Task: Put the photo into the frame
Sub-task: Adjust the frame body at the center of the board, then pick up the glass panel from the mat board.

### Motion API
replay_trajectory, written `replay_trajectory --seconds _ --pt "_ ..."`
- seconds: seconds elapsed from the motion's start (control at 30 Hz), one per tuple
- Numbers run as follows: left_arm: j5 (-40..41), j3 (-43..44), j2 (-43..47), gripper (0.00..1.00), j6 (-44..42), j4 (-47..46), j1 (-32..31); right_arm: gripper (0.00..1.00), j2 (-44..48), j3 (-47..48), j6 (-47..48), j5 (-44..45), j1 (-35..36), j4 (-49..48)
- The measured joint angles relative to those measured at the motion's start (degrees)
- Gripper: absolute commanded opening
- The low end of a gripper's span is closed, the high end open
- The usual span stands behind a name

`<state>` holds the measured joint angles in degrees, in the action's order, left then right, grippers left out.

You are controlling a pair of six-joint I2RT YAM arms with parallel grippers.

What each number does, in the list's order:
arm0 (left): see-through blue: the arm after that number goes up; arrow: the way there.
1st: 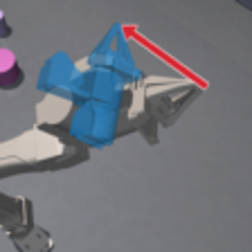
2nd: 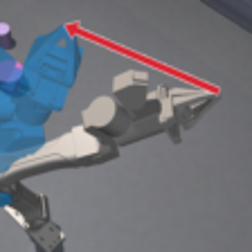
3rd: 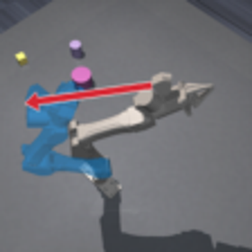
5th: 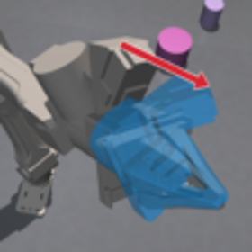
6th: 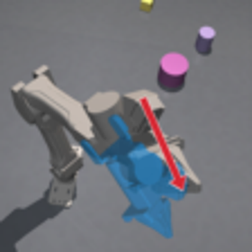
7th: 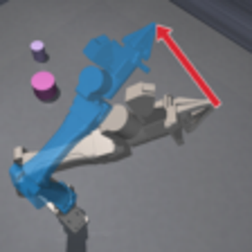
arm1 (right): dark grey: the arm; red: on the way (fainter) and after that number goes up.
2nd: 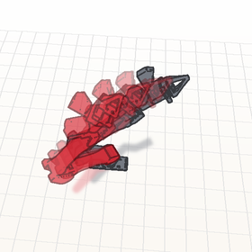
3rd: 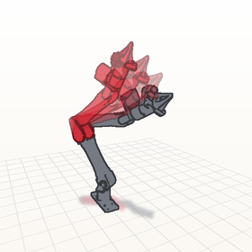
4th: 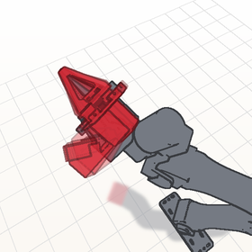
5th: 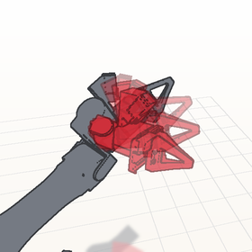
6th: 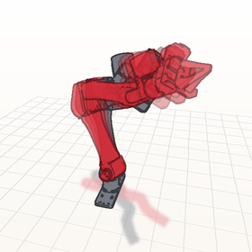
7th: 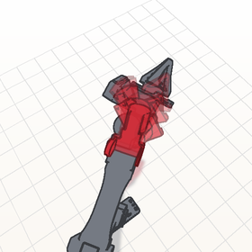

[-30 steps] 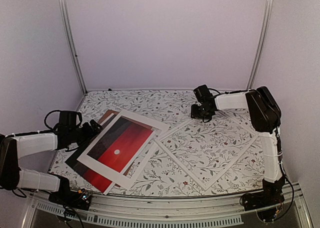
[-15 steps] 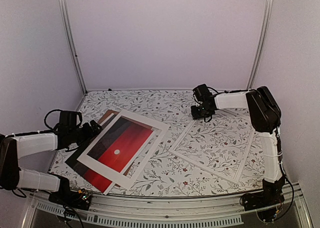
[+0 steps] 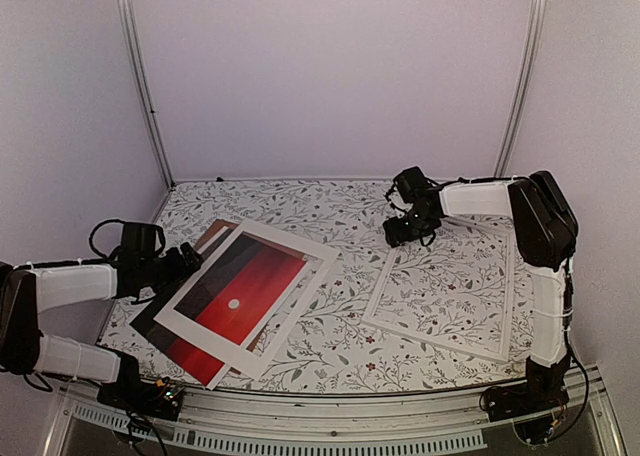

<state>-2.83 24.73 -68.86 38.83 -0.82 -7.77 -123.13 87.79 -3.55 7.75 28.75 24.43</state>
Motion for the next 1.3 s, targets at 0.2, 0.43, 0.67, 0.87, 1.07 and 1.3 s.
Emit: replay_trajectory --seconds 0.2,0.43,0.67,0.87,1.07,1.3 --pt "3.8 3.8 -4.4 1.00 -1.1 0.0 0.4 0.86 7.0 -2.9 -0.3 -2.3 0.9 -0.7" --pt "5.7 13.8 -17.2 0.97 -4.5 -0.7 4.7 0.86 12.5 -4.5 -1.1 -6.3 5.4 -3.9" --pt "0.1 22.3 -31.0 0.87 -8.1 -0.7 7.6 0.86 13.2 -8.8 -3.0 -12.1 10.2 -6.6" --pt "-3.4 19.8 -29.6 0.88 -8.8 -2.8 7.6 0.86 13.2 -10.7 -4.9 -15.9 11.9 -8.4" --pt "-3.4 11.5 -21.8 0.87 -7.8 -3.3 6.5 0.86 13.1 -11.0 -7.8 -19.5 12.0 -9.5" --pt "-5.2 9.2 -20.0 0.87 -5.9 -4.4 5.3 0.87 11.3 -10.4 -11.1 -22.4 12.0 -10.0"
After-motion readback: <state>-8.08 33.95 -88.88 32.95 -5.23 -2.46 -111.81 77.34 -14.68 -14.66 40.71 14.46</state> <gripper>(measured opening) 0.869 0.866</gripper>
